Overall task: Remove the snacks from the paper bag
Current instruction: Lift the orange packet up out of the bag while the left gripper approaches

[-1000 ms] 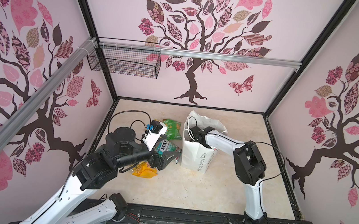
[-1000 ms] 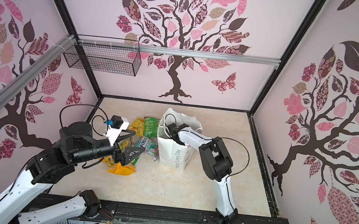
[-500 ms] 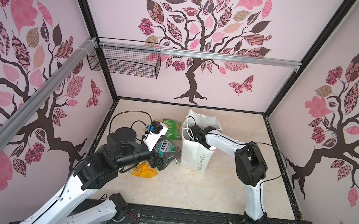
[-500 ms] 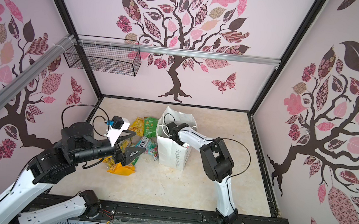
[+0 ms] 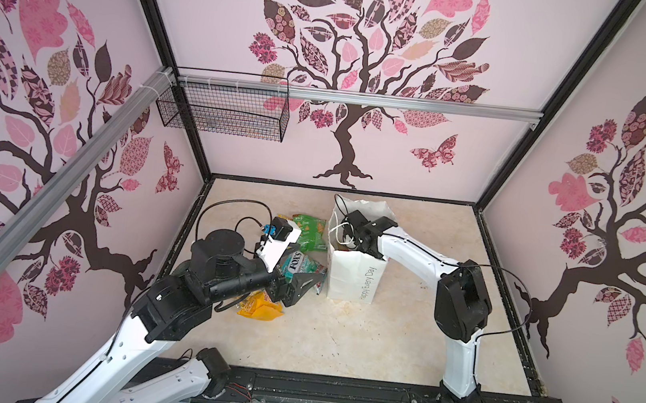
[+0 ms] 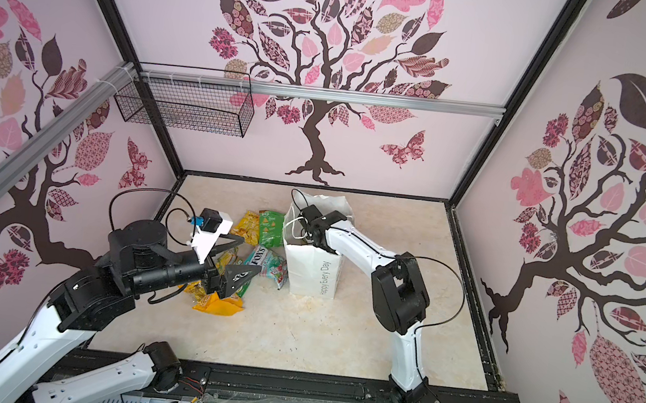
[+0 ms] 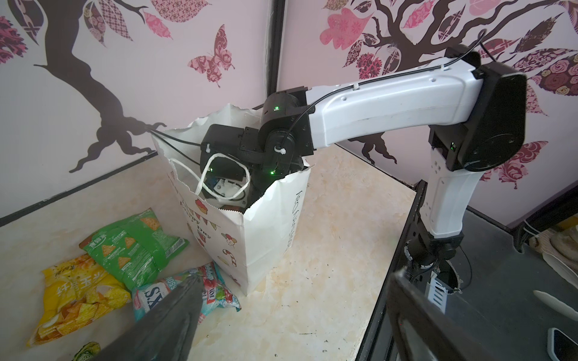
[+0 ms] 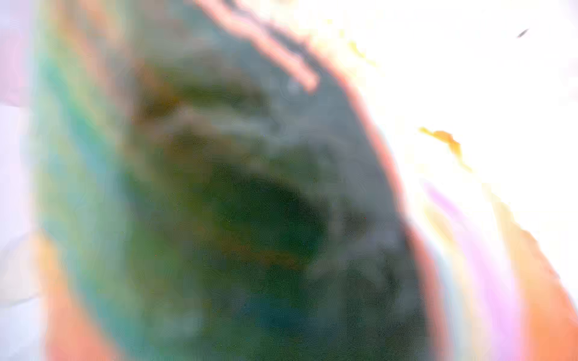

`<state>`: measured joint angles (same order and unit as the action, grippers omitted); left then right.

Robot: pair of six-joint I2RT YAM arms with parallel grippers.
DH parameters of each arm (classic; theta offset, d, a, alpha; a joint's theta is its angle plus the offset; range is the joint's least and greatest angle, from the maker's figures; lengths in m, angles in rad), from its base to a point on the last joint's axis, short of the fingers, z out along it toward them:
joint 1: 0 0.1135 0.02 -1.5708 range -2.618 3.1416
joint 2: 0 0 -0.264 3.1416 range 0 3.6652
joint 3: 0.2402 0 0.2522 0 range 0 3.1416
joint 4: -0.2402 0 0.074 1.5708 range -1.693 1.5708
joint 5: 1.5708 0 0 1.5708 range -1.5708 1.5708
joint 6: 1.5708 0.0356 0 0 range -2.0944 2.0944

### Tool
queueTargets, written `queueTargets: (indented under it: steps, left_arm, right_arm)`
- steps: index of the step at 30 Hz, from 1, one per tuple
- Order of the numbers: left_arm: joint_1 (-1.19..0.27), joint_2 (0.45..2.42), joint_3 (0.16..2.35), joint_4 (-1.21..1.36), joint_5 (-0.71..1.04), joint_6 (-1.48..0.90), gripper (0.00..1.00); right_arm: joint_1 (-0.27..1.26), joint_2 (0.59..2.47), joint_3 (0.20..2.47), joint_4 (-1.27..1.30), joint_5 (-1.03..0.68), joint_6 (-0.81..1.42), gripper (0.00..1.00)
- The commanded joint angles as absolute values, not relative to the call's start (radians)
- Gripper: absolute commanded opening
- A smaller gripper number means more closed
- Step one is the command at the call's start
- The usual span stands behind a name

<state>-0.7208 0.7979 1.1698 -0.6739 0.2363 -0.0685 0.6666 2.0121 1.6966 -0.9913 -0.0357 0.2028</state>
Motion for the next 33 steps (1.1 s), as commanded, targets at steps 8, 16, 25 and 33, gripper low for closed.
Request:
queueTargets:
  steps: [8, 16, 25, 33]
  left_arm:
    - [-0.723, 0.797, 1.15, -0.65, 0.238, -0.068, 0.93]
    - [-0.723, 0.799, 1.153, -0.644, 0.241, -0.067, 0.93]
    - [-0.723, 0.869, 1.097, -0.558, 0.105, -0.263, 0.93]
    - [-0.723, 1.056, 1.033, -0.301, 0.109, -0.516, 0.85]
  right_arm:
    - [0.67, 1.904, 1.82, -1.049, 0.001, 0.205, 0.09]
    - [0.666, 1.888, 1.871, -1.051, -0.009, 0.205, 0.08]
    - [0.652, 1.872, 1.733, -0.92, -0.151, 0.259, 0.09]
    - [0.652, 1.833, 1.702, -0.869, -0.186, 0.305, 0.1]
